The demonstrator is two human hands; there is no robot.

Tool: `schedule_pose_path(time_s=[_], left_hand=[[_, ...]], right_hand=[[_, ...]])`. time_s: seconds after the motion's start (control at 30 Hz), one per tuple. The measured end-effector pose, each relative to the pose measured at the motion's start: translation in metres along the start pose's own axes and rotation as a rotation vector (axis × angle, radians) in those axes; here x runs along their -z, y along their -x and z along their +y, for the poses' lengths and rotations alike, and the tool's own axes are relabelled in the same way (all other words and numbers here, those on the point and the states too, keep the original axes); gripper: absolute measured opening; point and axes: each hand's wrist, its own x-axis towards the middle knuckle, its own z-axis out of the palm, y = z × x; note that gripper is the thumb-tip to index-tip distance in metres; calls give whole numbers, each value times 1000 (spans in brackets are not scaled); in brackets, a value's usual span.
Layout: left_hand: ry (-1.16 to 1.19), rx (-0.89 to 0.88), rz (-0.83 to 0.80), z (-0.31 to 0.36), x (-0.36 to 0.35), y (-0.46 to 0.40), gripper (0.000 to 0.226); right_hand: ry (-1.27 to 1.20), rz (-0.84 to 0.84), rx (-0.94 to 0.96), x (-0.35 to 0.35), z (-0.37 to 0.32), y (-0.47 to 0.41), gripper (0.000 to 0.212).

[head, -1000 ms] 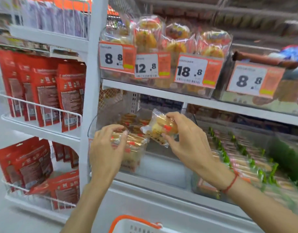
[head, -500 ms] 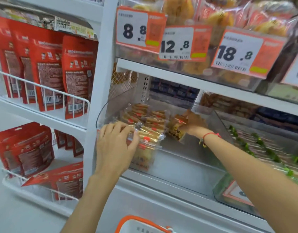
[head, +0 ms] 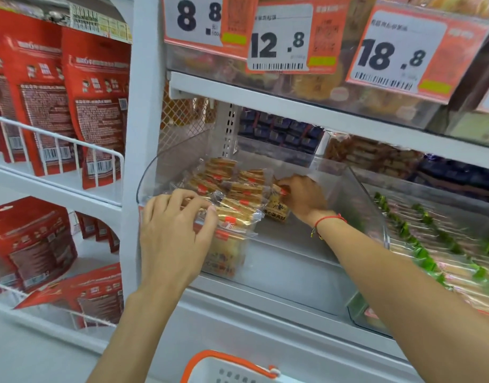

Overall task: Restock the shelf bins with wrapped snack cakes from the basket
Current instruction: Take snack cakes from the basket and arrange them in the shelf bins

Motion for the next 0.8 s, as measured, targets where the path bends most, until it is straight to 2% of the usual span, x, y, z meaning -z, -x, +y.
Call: schedule_pose_path(time_s=[0.2,0.33,0.6,0.67,0.8], left_hand=[[3,8,-21,1,-1,0,43],[-9,-3,-37,-1,0,-1,43],[-13,-31,-109,-4,6,-3,49],[-1,-34,-146,-4,9,-4,51],[69,-26,-174,3,20,-1,45]], right_hand=[[85,93,64,3,-4,1,24],[39,27,38,-1,-6,3,20],[55,-238,-28,23,-14,7,56],[12,-217,-38,40,-20,16,48],[-122,-156,57,76,-33,57,28]])
